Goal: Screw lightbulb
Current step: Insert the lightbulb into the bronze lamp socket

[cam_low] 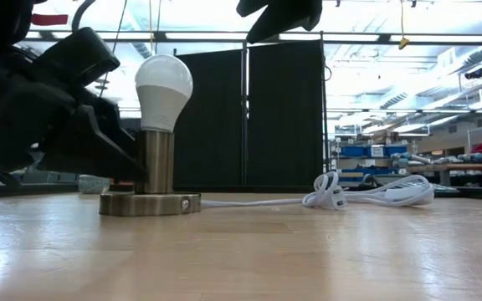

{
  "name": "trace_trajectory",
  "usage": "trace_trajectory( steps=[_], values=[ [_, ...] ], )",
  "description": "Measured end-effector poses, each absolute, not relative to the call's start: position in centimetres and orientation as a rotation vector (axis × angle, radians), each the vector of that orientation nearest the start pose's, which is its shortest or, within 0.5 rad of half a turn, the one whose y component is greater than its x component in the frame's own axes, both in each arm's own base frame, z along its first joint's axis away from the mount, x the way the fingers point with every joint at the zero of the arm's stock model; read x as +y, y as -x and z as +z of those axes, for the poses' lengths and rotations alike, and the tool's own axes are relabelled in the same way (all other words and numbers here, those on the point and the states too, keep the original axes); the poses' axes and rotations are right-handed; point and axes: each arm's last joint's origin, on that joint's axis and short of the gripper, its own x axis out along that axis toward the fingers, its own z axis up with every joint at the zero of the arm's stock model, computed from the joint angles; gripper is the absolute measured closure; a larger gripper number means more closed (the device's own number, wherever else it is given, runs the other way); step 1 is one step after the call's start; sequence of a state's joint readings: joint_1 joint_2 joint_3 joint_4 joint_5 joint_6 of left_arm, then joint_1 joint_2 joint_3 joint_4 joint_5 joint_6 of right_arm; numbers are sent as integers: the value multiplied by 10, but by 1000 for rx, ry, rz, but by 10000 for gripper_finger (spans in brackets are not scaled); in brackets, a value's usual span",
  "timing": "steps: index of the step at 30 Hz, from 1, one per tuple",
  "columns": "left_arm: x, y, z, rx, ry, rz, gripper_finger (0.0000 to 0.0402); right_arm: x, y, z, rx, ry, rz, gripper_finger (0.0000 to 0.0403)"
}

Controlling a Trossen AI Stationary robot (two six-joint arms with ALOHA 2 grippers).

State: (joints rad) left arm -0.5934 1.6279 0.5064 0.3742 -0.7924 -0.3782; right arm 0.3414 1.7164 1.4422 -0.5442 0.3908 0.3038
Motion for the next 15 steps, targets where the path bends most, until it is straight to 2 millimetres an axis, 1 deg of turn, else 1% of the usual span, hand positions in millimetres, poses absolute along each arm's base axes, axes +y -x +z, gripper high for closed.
trace_trajectory(
  steps=[3, 15],
  values=[
    [-129, -227, 112, 530, -88, 279, 76, 113, -358, 287, 746, 2, -166, 94],
    [-129, -227, 112, 533, -86, 274, 107, 113, -357, 286, 758, 7, -168, 94]
  ],
)
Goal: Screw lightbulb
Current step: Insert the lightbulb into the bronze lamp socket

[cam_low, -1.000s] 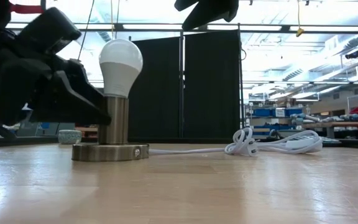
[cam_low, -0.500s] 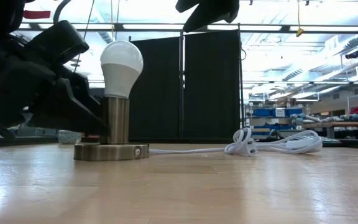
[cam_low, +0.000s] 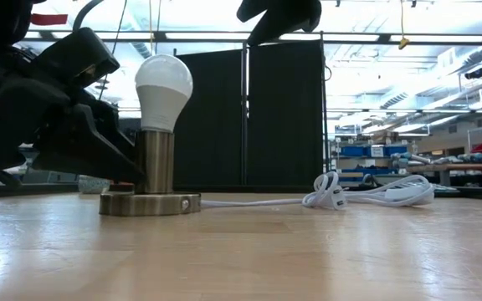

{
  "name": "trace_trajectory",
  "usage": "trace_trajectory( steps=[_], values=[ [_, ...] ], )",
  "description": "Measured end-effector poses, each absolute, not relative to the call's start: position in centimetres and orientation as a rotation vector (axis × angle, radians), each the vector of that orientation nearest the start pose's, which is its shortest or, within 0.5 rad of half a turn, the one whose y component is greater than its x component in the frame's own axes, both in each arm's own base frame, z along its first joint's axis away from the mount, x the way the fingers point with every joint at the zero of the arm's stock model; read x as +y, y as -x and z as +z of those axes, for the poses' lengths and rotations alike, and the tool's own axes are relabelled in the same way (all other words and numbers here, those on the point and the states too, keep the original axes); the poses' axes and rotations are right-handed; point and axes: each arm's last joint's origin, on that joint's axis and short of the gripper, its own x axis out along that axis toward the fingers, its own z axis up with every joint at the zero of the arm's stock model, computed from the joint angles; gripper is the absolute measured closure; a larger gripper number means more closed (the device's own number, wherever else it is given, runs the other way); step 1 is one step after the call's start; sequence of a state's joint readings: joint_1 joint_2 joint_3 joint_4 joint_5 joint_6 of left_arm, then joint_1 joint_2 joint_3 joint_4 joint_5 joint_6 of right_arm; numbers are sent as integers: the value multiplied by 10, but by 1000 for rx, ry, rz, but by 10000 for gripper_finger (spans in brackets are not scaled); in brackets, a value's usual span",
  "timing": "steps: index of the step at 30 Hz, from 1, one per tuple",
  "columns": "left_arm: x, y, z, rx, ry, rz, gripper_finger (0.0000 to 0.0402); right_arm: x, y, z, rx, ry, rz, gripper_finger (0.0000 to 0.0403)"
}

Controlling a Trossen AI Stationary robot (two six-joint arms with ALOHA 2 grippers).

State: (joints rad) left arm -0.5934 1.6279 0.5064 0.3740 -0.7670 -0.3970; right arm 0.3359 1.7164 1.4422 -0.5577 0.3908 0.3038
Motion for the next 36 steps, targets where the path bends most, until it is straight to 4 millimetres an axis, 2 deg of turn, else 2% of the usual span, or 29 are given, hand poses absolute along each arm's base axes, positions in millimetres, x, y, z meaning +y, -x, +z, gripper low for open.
trace_trajectory(
  steps=[11, 21, 36],
  values=[
    [-129, -227, 112, 533, -84, 274, 155, 113, -357, 286, 758, 15, -165, 94],
    [-119, -235, 115, 503, -54, 311, 204, 114, -357, 286, 767, 9, -128, 94],
    [-105, -243, 116, 507, -32, 342, 214, 97, -359, 283, 822, -22, -119, 94]
  ],
)
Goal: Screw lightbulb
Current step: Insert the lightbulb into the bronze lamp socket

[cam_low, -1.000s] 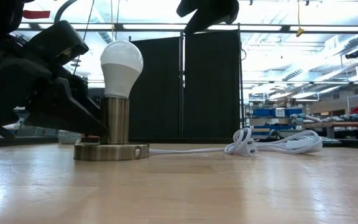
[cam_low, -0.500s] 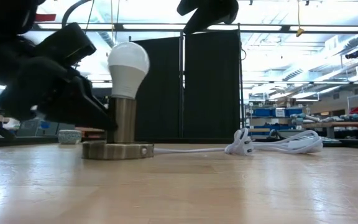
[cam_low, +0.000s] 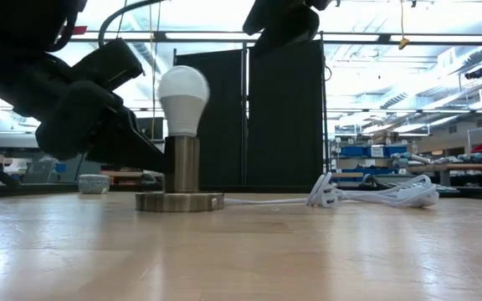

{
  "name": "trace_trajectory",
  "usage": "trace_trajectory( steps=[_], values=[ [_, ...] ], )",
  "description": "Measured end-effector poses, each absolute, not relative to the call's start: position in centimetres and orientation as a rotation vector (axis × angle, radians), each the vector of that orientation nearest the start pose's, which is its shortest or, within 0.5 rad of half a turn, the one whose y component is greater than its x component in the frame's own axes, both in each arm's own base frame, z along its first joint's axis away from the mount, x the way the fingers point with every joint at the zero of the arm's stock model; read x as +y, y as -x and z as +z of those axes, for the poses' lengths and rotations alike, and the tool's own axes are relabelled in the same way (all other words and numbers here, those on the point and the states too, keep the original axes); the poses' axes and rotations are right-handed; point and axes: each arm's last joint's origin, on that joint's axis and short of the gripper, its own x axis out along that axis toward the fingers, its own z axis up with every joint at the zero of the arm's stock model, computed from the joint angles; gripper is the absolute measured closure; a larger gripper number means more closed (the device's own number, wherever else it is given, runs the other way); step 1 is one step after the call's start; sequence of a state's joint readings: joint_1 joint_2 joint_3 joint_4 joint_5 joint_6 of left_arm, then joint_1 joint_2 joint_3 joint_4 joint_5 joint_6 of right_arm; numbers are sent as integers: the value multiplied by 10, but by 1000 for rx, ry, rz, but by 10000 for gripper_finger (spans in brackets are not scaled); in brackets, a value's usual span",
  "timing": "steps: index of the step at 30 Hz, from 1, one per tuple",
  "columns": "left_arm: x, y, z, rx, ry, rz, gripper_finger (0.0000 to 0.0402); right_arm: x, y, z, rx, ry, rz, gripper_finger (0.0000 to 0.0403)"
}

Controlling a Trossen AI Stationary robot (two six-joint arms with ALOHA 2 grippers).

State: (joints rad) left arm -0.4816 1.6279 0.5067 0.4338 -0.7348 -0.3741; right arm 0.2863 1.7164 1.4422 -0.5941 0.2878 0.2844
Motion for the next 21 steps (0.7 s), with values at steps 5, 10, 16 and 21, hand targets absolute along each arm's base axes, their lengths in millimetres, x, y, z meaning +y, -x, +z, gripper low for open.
trace_trajectory(
  steps=[5, 10, 16, 21],
  values=[
    [-105, -245, 117, 505, -13, 320, 214, 97, -360, 283, 818, -21, -116, 94],
    [-102, -246, 117, 502, -4, 327, 214, 98, -364, 276, 830, -16, -111, 94],
    [-102, -249, 118, 475, 13, 328, 214, 106, -388, 261, 890, 14, -88, 94],
    [-104, -253, 110, 461, 14, 324, 214, 105, -407, 269, 969, 83, -122, 94]
  ],
)
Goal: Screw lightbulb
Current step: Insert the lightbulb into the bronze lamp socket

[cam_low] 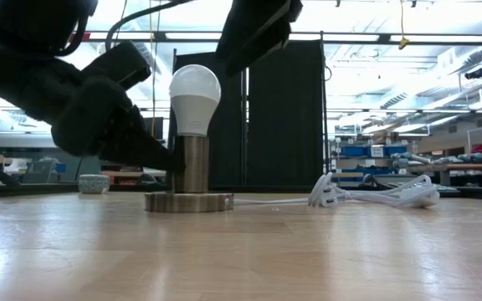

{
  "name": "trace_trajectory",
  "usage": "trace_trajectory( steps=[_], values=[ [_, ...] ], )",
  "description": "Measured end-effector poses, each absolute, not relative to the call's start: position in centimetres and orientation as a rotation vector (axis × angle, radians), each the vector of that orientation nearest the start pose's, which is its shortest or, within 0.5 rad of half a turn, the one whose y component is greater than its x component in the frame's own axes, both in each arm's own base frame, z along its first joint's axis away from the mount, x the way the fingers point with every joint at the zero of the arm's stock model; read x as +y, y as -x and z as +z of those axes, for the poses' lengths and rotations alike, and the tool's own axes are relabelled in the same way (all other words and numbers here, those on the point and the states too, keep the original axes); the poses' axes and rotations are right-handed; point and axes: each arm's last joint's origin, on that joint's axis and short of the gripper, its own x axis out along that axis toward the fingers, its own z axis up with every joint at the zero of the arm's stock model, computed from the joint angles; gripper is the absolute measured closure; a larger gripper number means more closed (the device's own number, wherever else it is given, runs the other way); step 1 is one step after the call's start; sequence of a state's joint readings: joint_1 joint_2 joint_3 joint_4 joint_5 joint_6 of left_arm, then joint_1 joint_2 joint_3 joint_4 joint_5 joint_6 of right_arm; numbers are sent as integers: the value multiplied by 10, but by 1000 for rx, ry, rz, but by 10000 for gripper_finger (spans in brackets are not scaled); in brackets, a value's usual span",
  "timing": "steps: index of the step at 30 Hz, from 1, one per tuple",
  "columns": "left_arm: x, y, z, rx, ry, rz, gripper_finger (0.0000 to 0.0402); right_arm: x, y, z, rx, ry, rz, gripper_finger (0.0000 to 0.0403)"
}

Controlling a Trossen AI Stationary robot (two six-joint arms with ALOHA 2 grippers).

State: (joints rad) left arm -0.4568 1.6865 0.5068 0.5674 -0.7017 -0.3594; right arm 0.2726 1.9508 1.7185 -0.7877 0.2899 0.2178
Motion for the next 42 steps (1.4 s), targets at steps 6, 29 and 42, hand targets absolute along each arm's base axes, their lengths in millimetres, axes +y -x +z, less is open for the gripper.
trace_trajectory(
  steps=[6, 29, 42],
  values=[
    [-106, -258, 101, 436, 19, 325, 214, 93, -418, 284, 1031, 115, -127, 94],
    [-102, -261, 102, 391, 32, 366, 214, 78, -421, 281, 1103, 184, -46, 48],
    [-103, -263, 107, 350, 38, 359, 213, 76, -438, 265, 1063, 227, -16, 6]
  ],
)
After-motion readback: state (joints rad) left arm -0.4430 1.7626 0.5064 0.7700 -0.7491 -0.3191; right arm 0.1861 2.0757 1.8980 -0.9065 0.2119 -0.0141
